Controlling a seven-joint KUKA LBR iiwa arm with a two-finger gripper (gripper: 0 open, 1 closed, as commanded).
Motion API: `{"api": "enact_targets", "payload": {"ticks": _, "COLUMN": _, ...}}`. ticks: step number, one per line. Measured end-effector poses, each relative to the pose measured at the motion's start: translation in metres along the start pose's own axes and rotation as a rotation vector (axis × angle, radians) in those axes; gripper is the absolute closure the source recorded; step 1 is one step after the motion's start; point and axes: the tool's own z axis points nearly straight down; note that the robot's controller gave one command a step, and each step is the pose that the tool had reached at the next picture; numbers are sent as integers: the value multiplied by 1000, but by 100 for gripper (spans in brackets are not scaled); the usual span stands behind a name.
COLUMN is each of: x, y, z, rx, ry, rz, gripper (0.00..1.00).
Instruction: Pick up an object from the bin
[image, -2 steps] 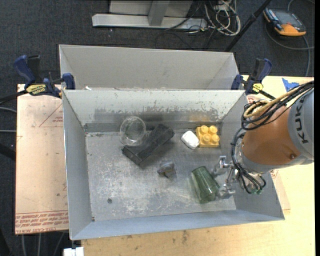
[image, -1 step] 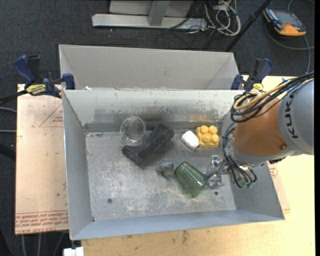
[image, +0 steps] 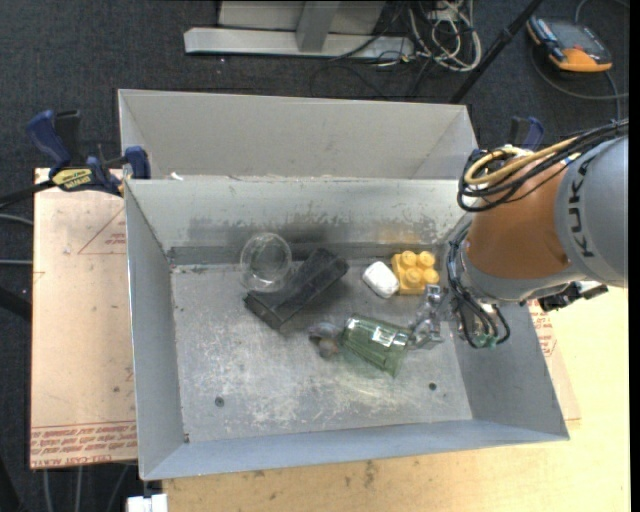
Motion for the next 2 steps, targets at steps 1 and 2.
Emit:
{"api": "enact_targets", "payload": {"ticks": 1, "x": 8, "y": 4, "z": -41, "rx": 1, "ry": 4, "rz": -64, "gripper": 100}}
{"api": "enact_targets", "payload": {"ticks": 2, "x": -40, "y": 70, "z": 37, "rx": -2, "ry": 3, "rz": -149, "gripper": 0}}
